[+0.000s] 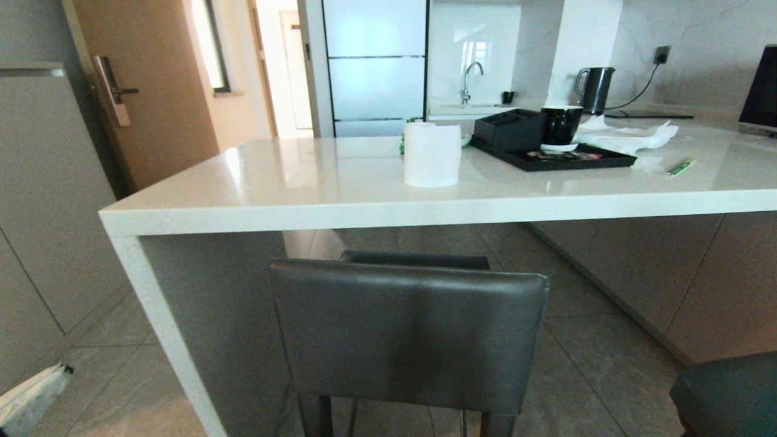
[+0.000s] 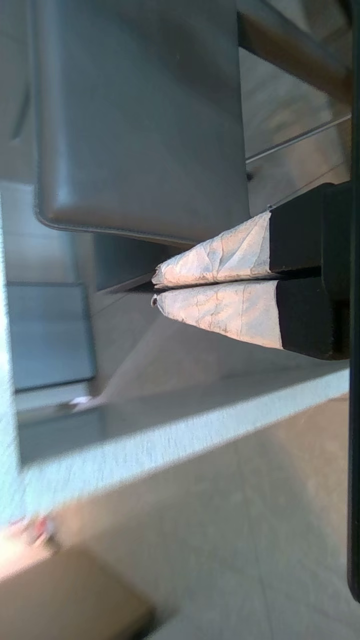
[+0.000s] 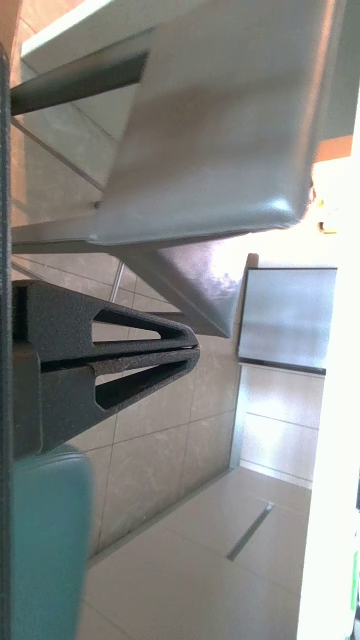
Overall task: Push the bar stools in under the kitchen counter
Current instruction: Pull the gray chair out from under the dining table
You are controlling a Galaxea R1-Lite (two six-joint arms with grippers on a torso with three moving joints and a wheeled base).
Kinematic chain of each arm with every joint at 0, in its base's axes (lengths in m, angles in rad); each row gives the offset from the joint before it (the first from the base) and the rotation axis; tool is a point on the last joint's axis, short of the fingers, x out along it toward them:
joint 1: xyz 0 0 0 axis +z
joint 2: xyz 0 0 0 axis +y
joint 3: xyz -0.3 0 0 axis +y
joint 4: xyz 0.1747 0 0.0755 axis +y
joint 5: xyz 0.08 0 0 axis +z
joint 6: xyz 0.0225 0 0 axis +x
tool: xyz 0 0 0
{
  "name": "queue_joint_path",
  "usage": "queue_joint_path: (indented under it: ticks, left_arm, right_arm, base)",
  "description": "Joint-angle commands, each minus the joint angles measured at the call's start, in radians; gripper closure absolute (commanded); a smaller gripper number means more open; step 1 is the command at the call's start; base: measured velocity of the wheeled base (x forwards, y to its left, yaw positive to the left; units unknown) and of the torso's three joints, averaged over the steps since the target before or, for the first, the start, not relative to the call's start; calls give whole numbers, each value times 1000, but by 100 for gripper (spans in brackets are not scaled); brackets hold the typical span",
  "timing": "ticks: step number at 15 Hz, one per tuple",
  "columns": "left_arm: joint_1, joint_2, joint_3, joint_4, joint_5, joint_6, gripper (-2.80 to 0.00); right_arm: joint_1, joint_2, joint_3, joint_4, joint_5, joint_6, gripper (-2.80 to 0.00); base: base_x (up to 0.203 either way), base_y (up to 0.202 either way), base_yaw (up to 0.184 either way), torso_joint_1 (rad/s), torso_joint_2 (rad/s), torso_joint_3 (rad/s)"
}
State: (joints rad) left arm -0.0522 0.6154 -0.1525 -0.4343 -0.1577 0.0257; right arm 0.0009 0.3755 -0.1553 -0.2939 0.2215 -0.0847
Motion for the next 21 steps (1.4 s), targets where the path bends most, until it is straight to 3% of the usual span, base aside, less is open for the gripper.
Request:
queue_joint_path:
  ticks: [1,4,9,11,13,18,21]
  left_arm:
    - [-19,255,23,-146,-1,-1,0]
    - [-35,577,46,-438,0,-6,0]
    - [-41,1095,71,-910,9,-5,0]
    - [-41,1241,95,-1033,16,-7,0]
    - [-36,1301,70,-1091,18,-16,0]
    - [-40,1377,-84,-1096,11,-7,0]
    - [-77,1401,-117,-1096,10,-7,0]
  right_arm:
    - [3,219,-4,-109,3,0,0]
    - [31,516,-3,-382,6,-1,0]
    - [146,950,10,-809,6,-30,0]
    - [172,1095,26,-986,-1,-38,0]
    - [219,1161,41,-1099,-27,-40,0]
    - [280,1202,26,-1109,-51,-31,0]
    - [335,1241,7,-1125,-57,-24,0]
  base:
    - [0,0,0,0,0,0]
    - [0,0,0,0,0,0]
    - [0,0,0,0,0,0]
    - [0,0,0,0,0,0]
    - [0,0,0,0,0,0]
    - [0,0,0,0,0,0]
    - [0,0,0,0,0,0]
